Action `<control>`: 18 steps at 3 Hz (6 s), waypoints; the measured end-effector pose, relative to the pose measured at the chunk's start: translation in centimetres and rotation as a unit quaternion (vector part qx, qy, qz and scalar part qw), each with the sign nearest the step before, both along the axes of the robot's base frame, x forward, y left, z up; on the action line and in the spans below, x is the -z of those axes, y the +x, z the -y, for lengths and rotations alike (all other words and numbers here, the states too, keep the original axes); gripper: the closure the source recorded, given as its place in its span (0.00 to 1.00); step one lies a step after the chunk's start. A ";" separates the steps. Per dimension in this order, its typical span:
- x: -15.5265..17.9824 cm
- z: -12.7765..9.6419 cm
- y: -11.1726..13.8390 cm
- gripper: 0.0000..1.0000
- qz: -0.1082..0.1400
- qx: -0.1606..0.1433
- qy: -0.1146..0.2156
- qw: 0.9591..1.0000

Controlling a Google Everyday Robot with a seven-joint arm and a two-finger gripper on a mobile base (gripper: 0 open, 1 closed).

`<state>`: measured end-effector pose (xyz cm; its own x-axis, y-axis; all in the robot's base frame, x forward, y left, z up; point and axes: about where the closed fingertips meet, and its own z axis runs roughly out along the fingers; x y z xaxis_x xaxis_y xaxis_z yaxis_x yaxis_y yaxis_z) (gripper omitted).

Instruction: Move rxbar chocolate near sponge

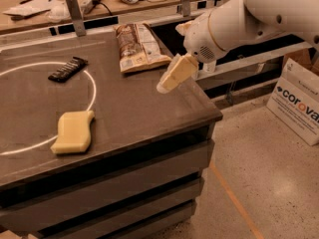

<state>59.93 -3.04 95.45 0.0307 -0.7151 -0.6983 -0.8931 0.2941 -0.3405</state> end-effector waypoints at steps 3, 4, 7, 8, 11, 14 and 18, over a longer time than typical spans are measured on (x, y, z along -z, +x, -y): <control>1.0 -5.7 5.2 0.00 0.022 -0.035 0.088 0.995; 2.7 -8.9 6.9 0.00 0.011 -0.052 0.111 0.992; 5.8 -18.4 10.4 0.00 -0.022 -0.077 0.101 0.992; 6.5 -20.9 12.0 0.00 -0.039 -0.082 0.108 0.990; 8.2 -27.9 15.1 0.00 -0.104 -0.084 0.147 0.980; 11.2 -32.5 15.0 0.23 -0.151 -0.112 0.133 0.973; 12.3 -31.7 14.0 1.00 -0.169 -0.118 0.125 0.971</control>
Offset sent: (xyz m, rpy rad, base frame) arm 0.0568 0.0527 -0.0040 0.1691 -0.0558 0.0483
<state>73.91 28.69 83.11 -0.0877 -0.5231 -0.8478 -0.9939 0.1036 0.0389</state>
